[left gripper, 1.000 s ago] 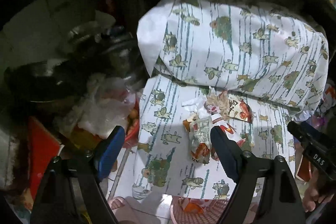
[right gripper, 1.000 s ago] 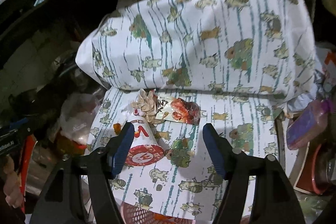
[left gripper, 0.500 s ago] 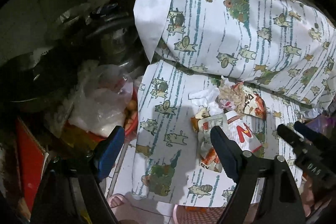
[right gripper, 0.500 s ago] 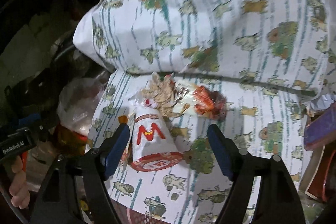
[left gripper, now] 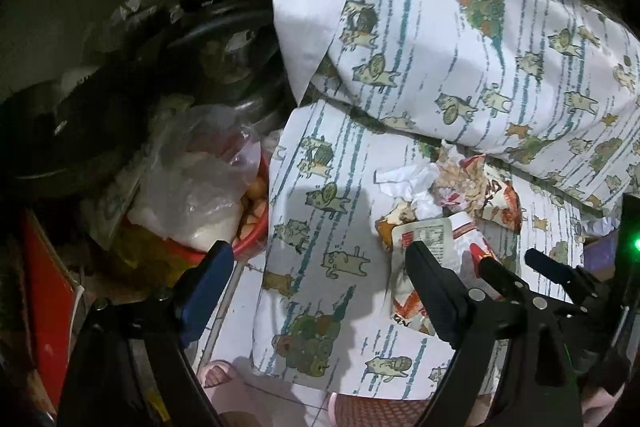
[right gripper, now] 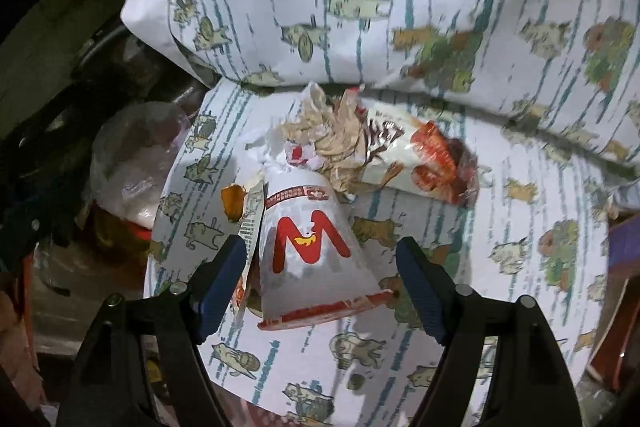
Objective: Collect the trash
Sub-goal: 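Grasp the white cup with red M using the right tool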
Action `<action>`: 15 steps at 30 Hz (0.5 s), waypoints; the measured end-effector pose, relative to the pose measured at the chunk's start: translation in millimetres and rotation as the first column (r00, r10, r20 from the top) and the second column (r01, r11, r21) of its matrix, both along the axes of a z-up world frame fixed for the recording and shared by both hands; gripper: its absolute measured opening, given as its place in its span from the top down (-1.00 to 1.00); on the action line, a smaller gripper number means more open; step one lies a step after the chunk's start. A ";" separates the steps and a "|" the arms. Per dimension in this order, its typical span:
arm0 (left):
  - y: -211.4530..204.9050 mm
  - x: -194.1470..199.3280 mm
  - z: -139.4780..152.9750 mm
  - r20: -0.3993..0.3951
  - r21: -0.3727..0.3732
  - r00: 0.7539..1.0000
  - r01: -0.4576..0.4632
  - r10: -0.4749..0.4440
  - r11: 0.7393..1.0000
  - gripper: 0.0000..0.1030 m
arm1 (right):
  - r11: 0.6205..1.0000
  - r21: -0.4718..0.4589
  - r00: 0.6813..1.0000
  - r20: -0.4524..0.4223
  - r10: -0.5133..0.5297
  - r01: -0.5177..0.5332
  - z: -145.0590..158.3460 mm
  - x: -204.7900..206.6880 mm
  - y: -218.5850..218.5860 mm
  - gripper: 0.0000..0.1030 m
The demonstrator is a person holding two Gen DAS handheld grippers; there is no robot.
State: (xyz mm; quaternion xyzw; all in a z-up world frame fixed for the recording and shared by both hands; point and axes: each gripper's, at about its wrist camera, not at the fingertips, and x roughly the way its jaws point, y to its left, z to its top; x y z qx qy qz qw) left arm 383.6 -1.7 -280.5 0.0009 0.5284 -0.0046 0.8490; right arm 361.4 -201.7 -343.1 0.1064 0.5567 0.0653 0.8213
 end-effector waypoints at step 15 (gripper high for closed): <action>-6.5 0.5 -8.7 -0.021 0.070 1.000 0.024 -0.023 0.997 -0.73 | 0.994 0.058 0.982 -0.162 0.096 -0.088 -34.8 -8.2 1.8 -0.40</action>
